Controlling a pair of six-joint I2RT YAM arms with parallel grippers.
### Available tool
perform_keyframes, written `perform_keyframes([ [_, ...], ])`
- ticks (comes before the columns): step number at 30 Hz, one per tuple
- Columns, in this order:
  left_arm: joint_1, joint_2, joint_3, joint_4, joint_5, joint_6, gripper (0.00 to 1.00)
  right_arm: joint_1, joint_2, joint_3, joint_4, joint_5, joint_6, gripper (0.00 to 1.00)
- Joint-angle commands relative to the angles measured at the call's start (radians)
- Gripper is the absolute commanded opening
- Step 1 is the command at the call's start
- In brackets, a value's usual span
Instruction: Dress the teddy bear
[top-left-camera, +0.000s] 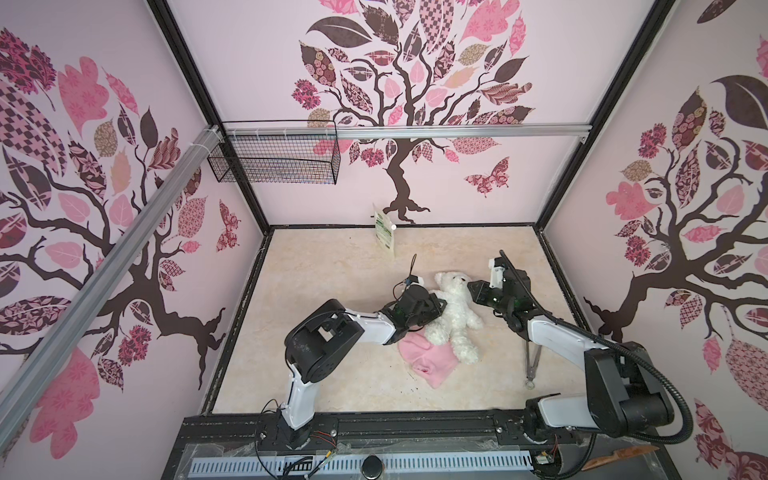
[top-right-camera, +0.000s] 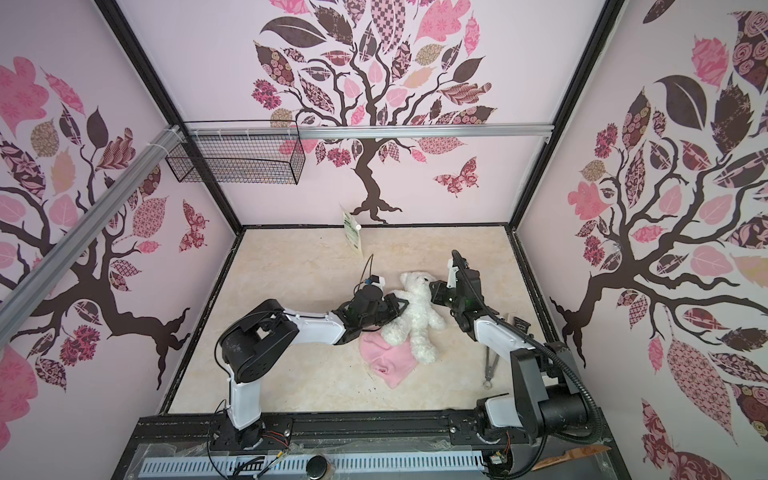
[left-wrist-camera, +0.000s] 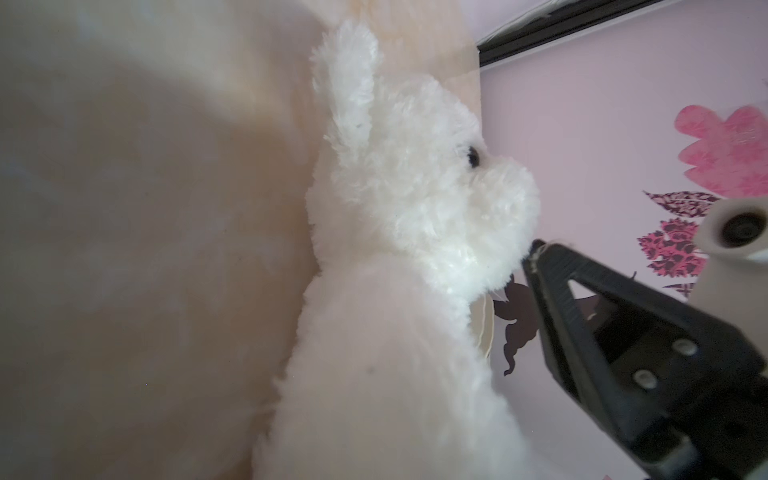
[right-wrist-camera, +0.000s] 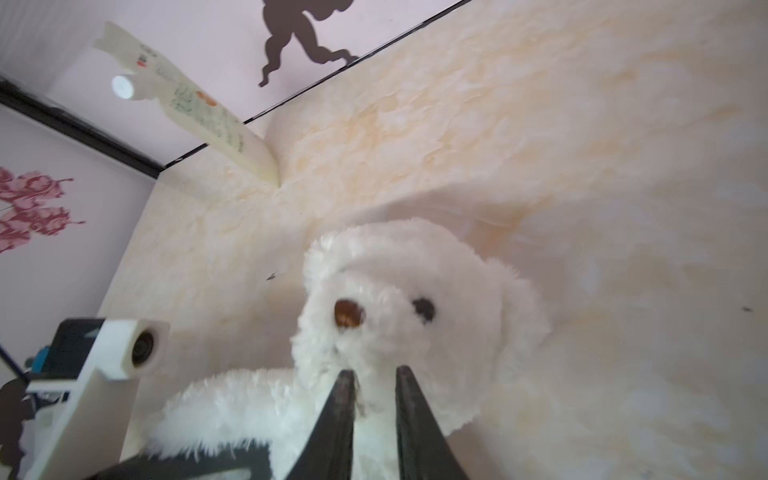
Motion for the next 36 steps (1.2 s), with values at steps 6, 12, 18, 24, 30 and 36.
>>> perform_keyframes([
  [6, -0.036, 0.039, 0.072, 0.015, -0.034, 0.014, 0.23, 0.001, 0.177, 0.152, -0.037, -0.007, -0.047, 0.28],
  [12, -0.036, -0.012, 0.067, -0.033, 0.001, 0.114, 0.45, 0.001, 0.266, 0.256, -0.087, -0.066, -0.079, 0.36],
  [18, 0.004, -0.163, -0.051, -0.123, -0.056, 0.256, 0.65, 0.003, 0.176, 0.306, -0.216, 0.024, -0.145, 0.46],
  [24, 0.037, -0.385, -0.195, -0.333, -0.102, 0.447, 0.77, 0.029, -0.074, 0.175, -0.252, 0.080, -0.146, 0.59],
  [30, 0.056, -0.487, -0.288, -0.524, -0.029, 0.549, 0.77, 0.125, -0.258, 0.034, -0.250, 0.087, -0.120, 0.63],
  [36, 0.045, -0.449, -0.288, -0.575, -0.008, 0.600, 0.66, 0.189, -0.276, -0.008, -0.244, 0.009, -0.082, 0.64],
])
